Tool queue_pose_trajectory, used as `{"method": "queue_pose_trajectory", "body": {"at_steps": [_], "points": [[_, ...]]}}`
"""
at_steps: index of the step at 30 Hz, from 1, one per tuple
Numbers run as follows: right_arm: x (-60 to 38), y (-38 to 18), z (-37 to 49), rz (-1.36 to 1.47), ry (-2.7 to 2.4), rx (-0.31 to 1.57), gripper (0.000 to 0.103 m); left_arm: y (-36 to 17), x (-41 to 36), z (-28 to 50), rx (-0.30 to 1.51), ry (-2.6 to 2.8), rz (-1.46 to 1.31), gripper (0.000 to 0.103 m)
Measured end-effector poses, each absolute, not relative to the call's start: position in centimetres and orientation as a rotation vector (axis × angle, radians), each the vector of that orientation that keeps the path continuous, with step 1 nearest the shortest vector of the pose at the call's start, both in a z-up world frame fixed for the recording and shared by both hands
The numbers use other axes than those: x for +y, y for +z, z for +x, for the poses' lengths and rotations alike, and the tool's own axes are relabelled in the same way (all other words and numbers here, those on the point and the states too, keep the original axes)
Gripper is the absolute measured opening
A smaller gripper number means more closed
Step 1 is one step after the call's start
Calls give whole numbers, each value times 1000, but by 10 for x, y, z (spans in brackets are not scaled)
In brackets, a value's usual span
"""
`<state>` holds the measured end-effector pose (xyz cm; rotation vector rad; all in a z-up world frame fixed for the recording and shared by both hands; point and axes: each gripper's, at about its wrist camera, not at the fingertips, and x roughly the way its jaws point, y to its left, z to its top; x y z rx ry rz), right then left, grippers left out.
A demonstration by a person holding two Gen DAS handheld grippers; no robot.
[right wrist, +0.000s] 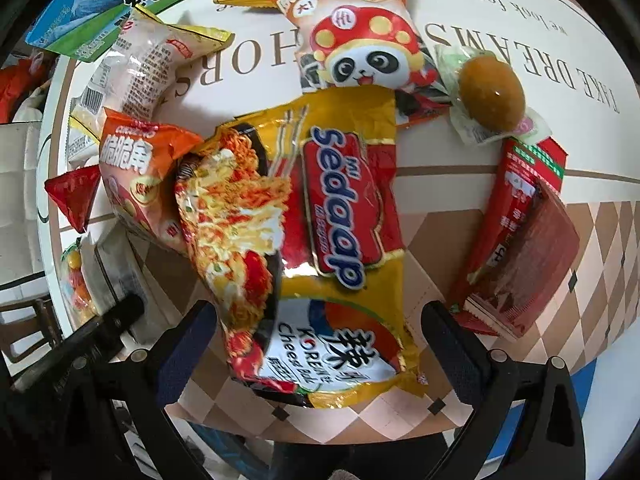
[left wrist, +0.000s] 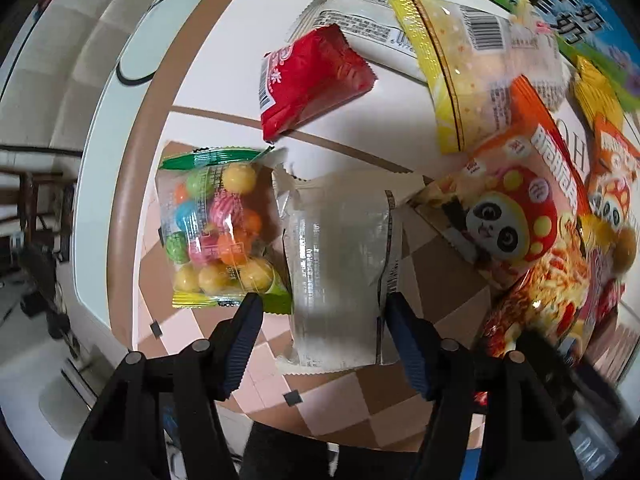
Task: Organize snacks
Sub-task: 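Grasp the clear wrapped bread with the left tool while the right tool grasps the Mi Sedaap pack, then carry the bread and noodle pack into the cardboard box with both tools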
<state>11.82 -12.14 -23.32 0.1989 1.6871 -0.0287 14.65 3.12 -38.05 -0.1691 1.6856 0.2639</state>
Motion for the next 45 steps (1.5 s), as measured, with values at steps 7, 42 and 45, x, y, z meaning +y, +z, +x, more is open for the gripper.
{"method": "queue_pose_trajectory", "body": {"at_steps": [7, 42, 45], "points": [[-103, -268, 132, 206, -44, 1741, 102, -391, 50, 145, 1690, 248, -236, 61], [-163, -256, 81, 327, 148, 1534, 87, -176, 17, 37, 1400, 64, -187, 42], [-166, -243, 94, 358, 150, 1490, 87, -138, 21, 92, 1344, -1, -175, 42]]}}
